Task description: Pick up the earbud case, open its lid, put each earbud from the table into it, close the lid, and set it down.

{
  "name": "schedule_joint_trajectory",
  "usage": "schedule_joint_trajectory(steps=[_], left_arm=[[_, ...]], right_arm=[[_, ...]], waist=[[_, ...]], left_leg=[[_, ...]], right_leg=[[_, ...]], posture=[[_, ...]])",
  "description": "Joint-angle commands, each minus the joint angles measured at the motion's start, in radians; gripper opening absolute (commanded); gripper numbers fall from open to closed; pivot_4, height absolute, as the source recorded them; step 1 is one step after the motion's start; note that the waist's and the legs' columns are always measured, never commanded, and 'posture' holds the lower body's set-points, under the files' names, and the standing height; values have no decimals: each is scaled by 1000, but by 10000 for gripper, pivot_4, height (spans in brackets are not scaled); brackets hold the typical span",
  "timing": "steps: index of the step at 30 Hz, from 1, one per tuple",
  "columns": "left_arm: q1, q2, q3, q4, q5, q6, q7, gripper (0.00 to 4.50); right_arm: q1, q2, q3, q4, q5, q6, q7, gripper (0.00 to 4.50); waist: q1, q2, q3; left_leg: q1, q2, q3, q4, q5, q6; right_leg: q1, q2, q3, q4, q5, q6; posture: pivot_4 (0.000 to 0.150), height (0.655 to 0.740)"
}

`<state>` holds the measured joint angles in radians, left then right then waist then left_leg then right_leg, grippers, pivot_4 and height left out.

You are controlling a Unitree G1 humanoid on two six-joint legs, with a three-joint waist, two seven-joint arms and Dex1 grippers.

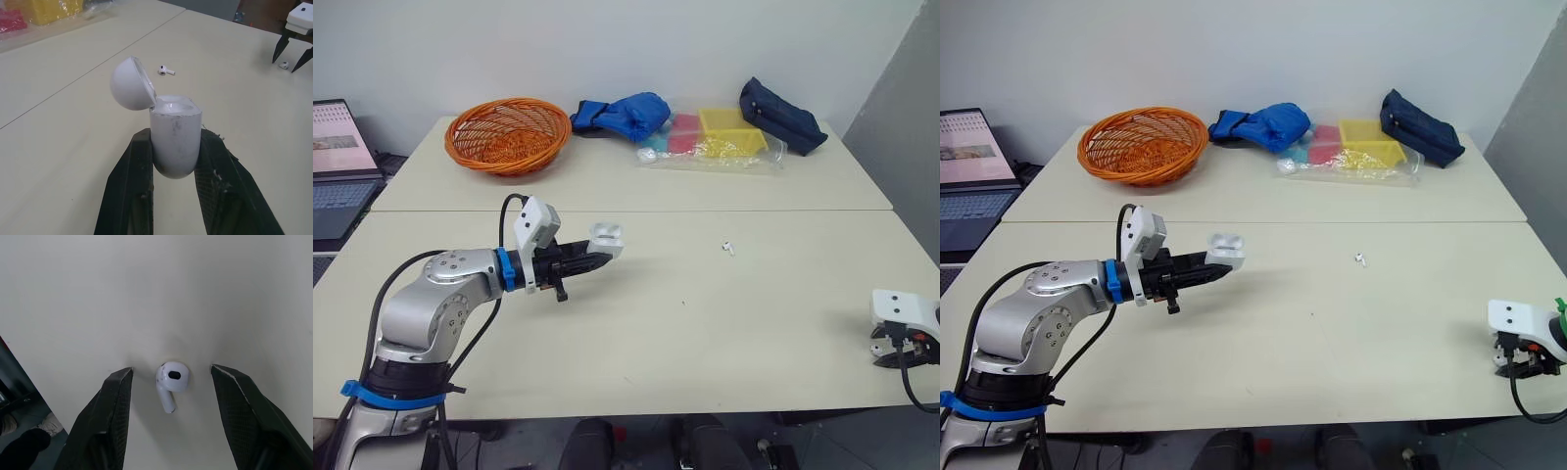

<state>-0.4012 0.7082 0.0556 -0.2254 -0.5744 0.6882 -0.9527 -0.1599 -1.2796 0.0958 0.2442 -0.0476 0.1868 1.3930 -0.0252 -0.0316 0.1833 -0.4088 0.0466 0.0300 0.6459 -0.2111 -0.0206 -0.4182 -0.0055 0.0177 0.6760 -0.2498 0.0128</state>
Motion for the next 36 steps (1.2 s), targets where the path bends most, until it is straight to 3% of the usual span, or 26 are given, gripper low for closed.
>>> schedule_joint_trajectory(steps=[1, 7, 10, 15, 23, 26, 29, 33, 36], left_arm=[[-15, 5, 14, -27, -13, -10, -5, 7516], [-19, 6, 12, -27, -10, -12, -5, 7516], [-17, 5, 14, -30, -11, -11, -3, 7516], [-20, 13, 8, -23, 4, -22, -6, 7516], [-18, 11, 7, -25, 0, -24, -13, 7516], [-18, 6, 1, -22, 9, -47, -22, 7516], [-23, -9, -7, -20, 16, -77, -25, 7516], [-72, -62, -12, -15, -5, -94, -12, 7516], [-133, -142, -16, 28, 10, -143, 28, 7516]], right_arm=[[16, 4, -15, -14, 20, 16, 7, 25619], [19, 2, -14, -25, 23, 29, 10, 25619], [21, 6, -14, -26, 28, 47, 12, 19852], [25, 6, -12, -27, 32, 33, 14, 3936], [18, 6, -25, -43, 42, -5, 6, 3975], [-46, 5, -78, -152, 136, 38, 52, 3975], [-130, 19, -121, -299, 261, 246, 56, 3975], [-316, 102, -265, -543, 577, 668, -66, 3975], [-522, 299, -396, -624, 839, 981, -311, 3975]], waist=[[0, 0, 0], [-1, 0, 0], [0, 0, 0], [0, 0, 0], [-1, 0, 0], [-3, 0, 0], [-10, 2, 1], [-4, 2, 1], [-1, 1, 1]], left_leg=[[0, 0, 0, 0, 0, 0], [0, 0, 0, 0, 0, 0], [0, 0, 0, 0, 0, 0], [0, 0, 0, -1, 0, 0], [0, 0, 0, 0, 0, 0], [0, 0, 0, 0, 0, 0], [1, 0, 1, 0, 0, 0], [2, 1, -1, -1, 0, 0], [1, 1, -2, -1, 0, 0]], right_leg=[[0, 0, 0, 0, 0, 0], [0, 0, 0, 0, 0, 0], [0, 0, 0, 0, 0, 0], [0, 0, 0, 0, 0, 0], [0, 0, 0, 0, 0, 0], [-1, 0, 0, 1, 0, 0], [-1, 1, 3, 3, 1, 1], [-1, 1, 1, 4, 1, 1], [0, 2, -1, 4, 1, 1]], posture=[[1500, 7400], [1500, 7400], [1500, 7400], [1500, 7400], [1500, 7400], [1500, 7400], [1500, 7400], [1500, 7400], [1500, 7400]])
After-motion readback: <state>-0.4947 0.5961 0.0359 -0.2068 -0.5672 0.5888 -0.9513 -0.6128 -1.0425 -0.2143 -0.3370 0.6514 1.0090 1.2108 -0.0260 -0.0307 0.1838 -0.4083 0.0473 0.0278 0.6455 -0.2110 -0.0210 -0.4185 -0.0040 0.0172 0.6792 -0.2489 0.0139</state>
